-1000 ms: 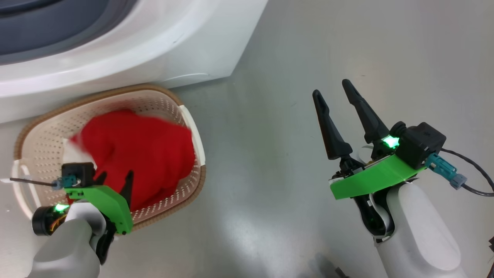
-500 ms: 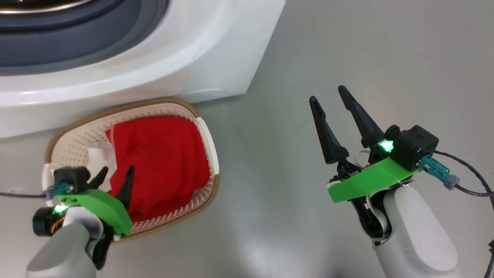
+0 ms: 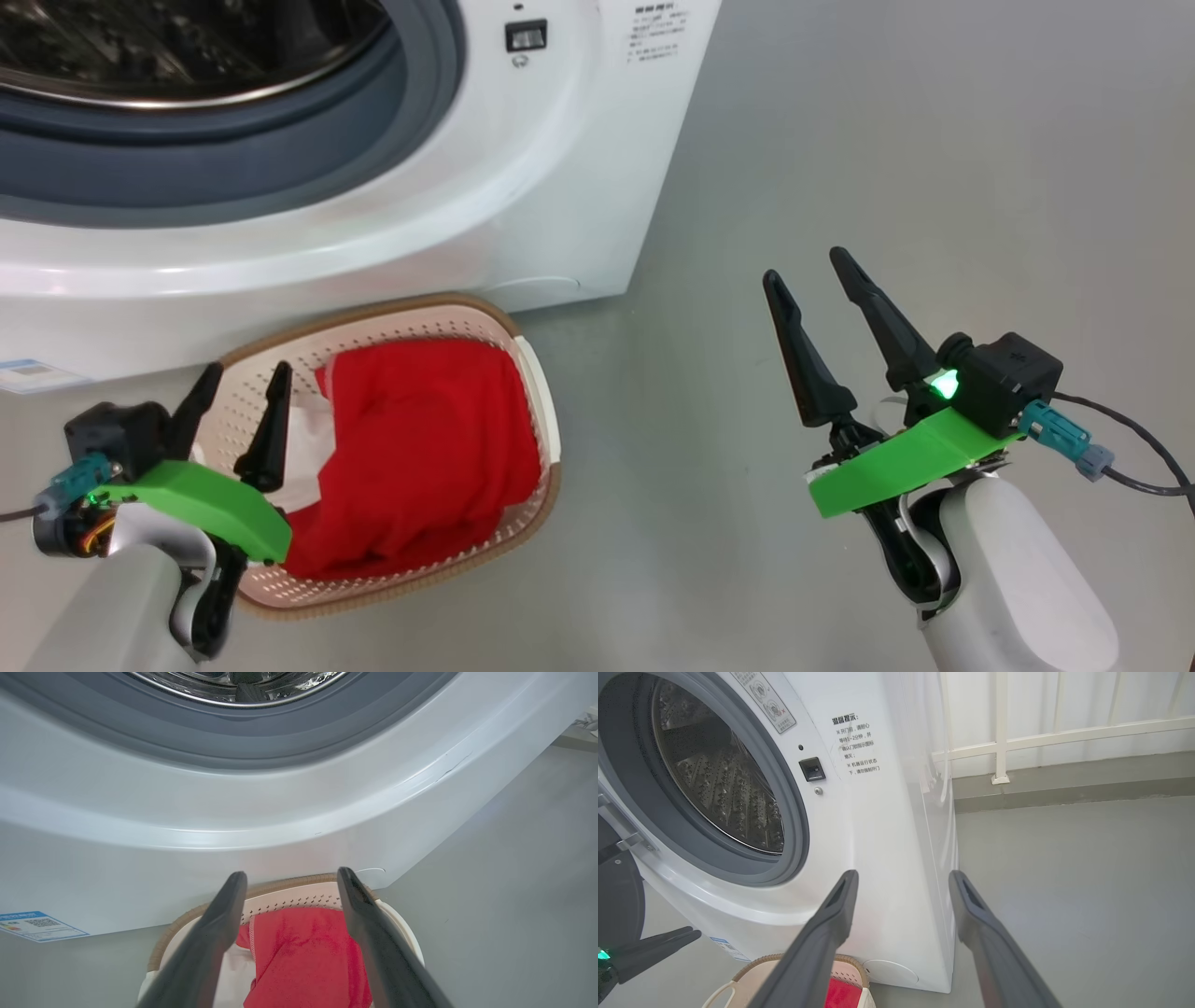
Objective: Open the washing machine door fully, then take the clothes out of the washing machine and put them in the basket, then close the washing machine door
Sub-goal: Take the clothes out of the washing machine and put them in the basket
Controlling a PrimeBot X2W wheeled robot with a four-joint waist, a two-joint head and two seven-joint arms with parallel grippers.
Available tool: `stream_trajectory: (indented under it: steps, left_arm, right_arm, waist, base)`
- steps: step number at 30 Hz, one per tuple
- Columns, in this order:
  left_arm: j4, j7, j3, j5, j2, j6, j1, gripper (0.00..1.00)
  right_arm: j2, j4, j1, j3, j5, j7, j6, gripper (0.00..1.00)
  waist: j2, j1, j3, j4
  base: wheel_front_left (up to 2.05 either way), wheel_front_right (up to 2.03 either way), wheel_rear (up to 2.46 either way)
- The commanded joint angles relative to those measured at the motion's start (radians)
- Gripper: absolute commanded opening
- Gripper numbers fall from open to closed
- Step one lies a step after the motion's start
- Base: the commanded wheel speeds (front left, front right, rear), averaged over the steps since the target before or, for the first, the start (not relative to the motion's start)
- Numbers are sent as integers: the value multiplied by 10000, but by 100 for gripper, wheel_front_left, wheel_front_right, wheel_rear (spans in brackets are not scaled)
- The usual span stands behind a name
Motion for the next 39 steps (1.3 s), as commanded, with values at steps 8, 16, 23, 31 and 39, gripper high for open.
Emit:
stream_trajectory:
  steps: [8,16,23,31,39]
  left_arm:
    - [-2715,-94,1520,1086,331,649,1482,100]
    - [-4430,-95,2150,1442,494,1301,2457,100]
    - [-5617,-95,2559,1454,629,1825,3341,100]
    - [-6876,-92,2922,1337,788,2184,4165,100]
    - [-7130,-93,3101,1224,766,2361,4553,100]
  right_arm:
    - [-105,-97,505,181,192,-118,16,100]
    - [-268,-8,725,165,306,-118,16,100]
    - [-394,35,907,221,367,-118,16,100]
    - [-564,56,1072,221,436,-118,16,100]
    - [-639,96,1150,222,484,-118,16,100]
  waist:
    - [0,0,-1053,433]
    - [0,0,-1714,583]
    - [0,0,-2260,594]
    - [0,0,-2634,735]
    - [0,0,-2785,873]
  base:
    - [0,0,0]
    - [0,0,0]
    - [0,0,0]
    - [0,0,0]
    - [0,0,0]
